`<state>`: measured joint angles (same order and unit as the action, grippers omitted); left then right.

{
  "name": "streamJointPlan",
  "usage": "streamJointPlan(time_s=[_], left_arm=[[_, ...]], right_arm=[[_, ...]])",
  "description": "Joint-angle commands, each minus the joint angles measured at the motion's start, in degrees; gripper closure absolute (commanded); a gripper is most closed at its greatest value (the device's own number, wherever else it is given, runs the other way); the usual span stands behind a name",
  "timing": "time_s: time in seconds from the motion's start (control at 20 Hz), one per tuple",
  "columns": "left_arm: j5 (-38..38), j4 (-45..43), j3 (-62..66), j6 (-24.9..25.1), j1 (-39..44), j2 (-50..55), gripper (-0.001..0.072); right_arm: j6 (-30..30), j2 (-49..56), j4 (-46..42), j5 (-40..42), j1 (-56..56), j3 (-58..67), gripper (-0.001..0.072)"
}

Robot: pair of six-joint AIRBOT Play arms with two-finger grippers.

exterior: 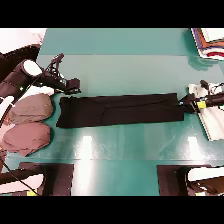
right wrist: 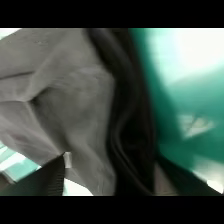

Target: Fold the shirts.

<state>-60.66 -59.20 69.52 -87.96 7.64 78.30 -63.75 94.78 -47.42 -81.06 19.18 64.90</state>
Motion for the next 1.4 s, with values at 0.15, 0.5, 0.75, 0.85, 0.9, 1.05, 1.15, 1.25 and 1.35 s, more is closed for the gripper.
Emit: streamJointPlan(time_s=[0.15,0.5,0.75,0.85,0.9,1.05,1.15,1.25,1.35], left_arm=[[4.59,1.4,0.13,-2.19,9.66,2.32,0.0683],[9.66,3.76,10.4,-2.25,21.77,15.98,0.0684],[7.32,4.59,18.53,-2.58,24.72,25.55,0.0683],[7.08,4.83,18.82,-2.58,24.76,26.88,0.0683],[7.23,4.79,18.82,-2.51,24.76,27.28,0.0684],[7.32,3.78,18.8,-2.47,24.76,27.43,0.0684],[7.52,2.47,18.82,-2.49,24.74,27.43,0.0683],[7.52,1.95,18.82,-2.47,24.7,27.28,0.0683],[5.92,0.61,18.84,-2.51,23.04,26.05,0.0683]], right_arm=[[4.5,-1.64,1.33,1.33,-2.91,-0.59,0.0696],[-4.44,-13.07,2.05,-4.11,-10.21,13.94,0.0697],[-9.75,-14.99,10.82,-2.45,-20.94,24.72,0.0697],[-10.27,-14.99,11.93,-0.31,-25.33,27.15,0.0697],[-10.34,-14.99,11.87,0.46,-27.76,28.04,0.0697],[-10.36,-14.95,11.96,2.62,-33.55,28.81,0.0697],[-10.34,-14.73,11.93,4.17,-37.11,28.81,0.0697],[-10.12,-14.34,11.93,5.18,-40.28,28.81,0.0697],[-9.16,-13.88,11.96,6.62,-43.3,28.81,0.0697]])
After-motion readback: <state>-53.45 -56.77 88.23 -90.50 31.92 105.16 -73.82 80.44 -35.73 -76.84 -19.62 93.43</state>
